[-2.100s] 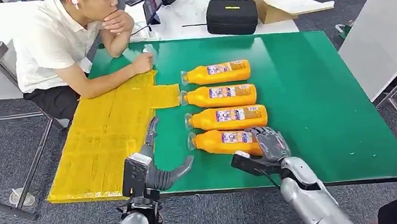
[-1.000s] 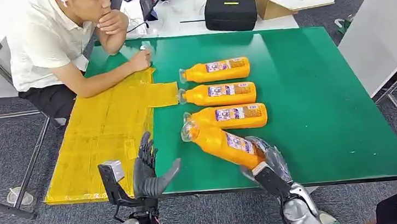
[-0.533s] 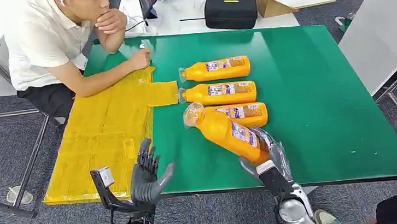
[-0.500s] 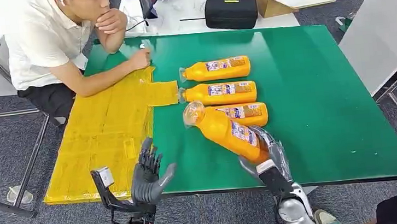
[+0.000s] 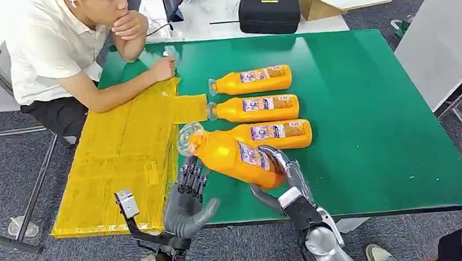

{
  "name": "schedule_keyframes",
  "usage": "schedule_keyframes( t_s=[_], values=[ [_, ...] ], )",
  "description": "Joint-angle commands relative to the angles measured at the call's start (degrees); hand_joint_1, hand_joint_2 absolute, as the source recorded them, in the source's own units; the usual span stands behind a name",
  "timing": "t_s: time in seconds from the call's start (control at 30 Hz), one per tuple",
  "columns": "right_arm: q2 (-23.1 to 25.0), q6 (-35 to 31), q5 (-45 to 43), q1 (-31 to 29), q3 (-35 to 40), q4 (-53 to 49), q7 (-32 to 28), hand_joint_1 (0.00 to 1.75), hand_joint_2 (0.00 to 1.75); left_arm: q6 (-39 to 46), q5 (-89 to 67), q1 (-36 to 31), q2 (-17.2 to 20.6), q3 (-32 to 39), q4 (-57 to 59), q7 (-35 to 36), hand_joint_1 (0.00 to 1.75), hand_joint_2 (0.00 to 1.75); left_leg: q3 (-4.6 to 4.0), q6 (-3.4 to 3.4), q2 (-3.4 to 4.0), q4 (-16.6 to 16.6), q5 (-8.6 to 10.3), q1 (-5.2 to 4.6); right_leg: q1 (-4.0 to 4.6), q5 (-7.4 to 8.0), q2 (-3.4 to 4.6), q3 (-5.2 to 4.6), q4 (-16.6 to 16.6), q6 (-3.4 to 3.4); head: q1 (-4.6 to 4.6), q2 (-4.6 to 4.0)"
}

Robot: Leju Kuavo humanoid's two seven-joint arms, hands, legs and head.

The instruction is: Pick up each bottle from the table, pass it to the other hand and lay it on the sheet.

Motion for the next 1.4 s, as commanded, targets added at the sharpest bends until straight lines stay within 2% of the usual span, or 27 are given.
schedule_keyframes(
  t_s=[0.03, 0.33, 0.47, 0.5, 0.73, 0.9, 1.4],
  values=[
    [1.89, 4.95, 0.87, -6.76, 7.95, 7.54, 2.46, 1.75, 1.75, -3.81, -1.68, -4.74, 0.07, 0.06, 1.65, -3.35, 0.00, 1.75, 0.12, 0.00, 0.20, 0.01, -0.03, -0.02, -0.01, 0.03, 0.23, 0.02, 0.05, -0.08, -0.02, 0.00],
    [1.48, 5.38, 1.01, -6.97, 9.27, 6.91, 2.70, 1.75, 1.75, -4.38, -2.48, -4.81, -0.38, 0.85, 2.35, -3.26, 0.00, 1.75, 0.05, -0.01, -0.02, -0.01, 0.07, -0.01, 0.00, 0.01, -0.01, 0.01, 0.04, -0.04, -0.02, 0.00],
    [0.80, 8.74, 1.15, -7.24, 13.10, 5.16, 3.34, 1.75, 1.75, -3.21, -6.89, -5.05, -1.46, 3.12, 3.28, -4.02, 0.00, 1.75, 0.02, -0.02, 0.00, 0.02, 0.06, 0.01, 0.01, 0.01, 0.01, -0.01, 0.05, -0.04, 0.00, 0.00],
    [0.29, 9.38, 1.50, -7.19, 14.55, 4.65, 3.82, 1.75, 1.75, -5.29, -5.22, -5.85, -1.74, 3.37, 5.50, -3.85, 0.00, 1.75, 0.08, -0.01, 0.02, 0.03, 0.04, -0.01, -0.01, -0.01, 0.04, 0.03, 0.09, -0.07, 0.00, 0.00],
    [-0.41, 9.59, 2.64, -7.61, 17.13, 5.70, 4.26, 1.75, 1.75, -5.43, -4.18, -7.46, -2.29, 4.61, 8.84, -4.02, 0.00, 1.75, 0.08, 0.00, -0.07, 0.00, 0.08, -0.02, -0.02, 0.00, -0.05, 0.04, 0.05, -0.05, -0.02, 0.00],
    [-0.85, 10.48, 2.76, -7.52, 19.36, 4.04, 4.58, 1.75, 1.75, -3.15, -10.34, -6.61, -3.76, 7.89, 6.98, -4.02, 0.00, 1.75, 0.04, 0.00, -0.01, 0.04, 0.05, -0.01, 0.00, 0.00, 0.01, 0.00, 0.08, -0.06, 0.00, 0.00],
    [-1.14, 10.53, 2.76, -7.68, 19.67, 4.03, 4.61, 1.75, 1.75, -1.24, -13.89, -5.99, -4.29, 9.24, 4.58, -4.02, 0.00, 1.75, 0.09, 0.01, -0.04, 0.08, 0.02, -0.06, -0.04, -0.04, 0.00, 0.04, 0.14, -0.09, 0.00, 0.00]
  ],
)
